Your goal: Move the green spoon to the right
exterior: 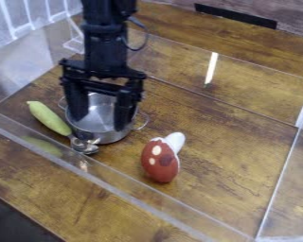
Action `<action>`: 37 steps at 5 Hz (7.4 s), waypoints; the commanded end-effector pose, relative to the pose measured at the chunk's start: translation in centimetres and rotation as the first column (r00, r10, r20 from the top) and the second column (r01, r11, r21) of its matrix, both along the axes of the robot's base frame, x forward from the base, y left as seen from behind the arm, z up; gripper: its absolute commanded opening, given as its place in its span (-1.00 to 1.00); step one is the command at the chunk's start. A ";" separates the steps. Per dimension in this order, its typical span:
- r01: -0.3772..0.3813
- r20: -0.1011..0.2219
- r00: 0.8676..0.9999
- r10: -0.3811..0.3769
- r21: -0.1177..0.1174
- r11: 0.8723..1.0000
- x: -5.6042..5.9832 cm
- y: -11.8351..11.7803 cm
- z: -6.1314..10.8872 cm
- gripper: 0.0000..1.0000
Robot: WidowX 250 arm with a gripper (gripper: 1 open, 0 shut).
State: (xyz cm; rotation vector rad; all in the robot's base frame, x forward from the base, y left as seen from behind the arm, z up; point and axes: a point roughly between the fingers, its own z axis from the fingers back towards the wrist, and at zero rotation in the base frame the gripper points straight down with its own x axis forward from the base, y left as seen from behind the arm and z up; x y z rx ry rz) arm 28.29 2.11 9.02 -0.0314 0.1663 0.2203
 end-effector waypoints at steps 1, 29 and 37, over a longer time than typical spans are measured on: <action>-0.158 0.052 0.986 0.157 0.004 0.987 0.1 2.3 0.6 1.00; -0.557 0.087 0.815 0.572 -0.148 0.817 2.3 -6.6 6.8 -1.00; -0.272 0.216 0.936 0.279 -0.064 0.960 1.1 -10.1 7.3 -1.00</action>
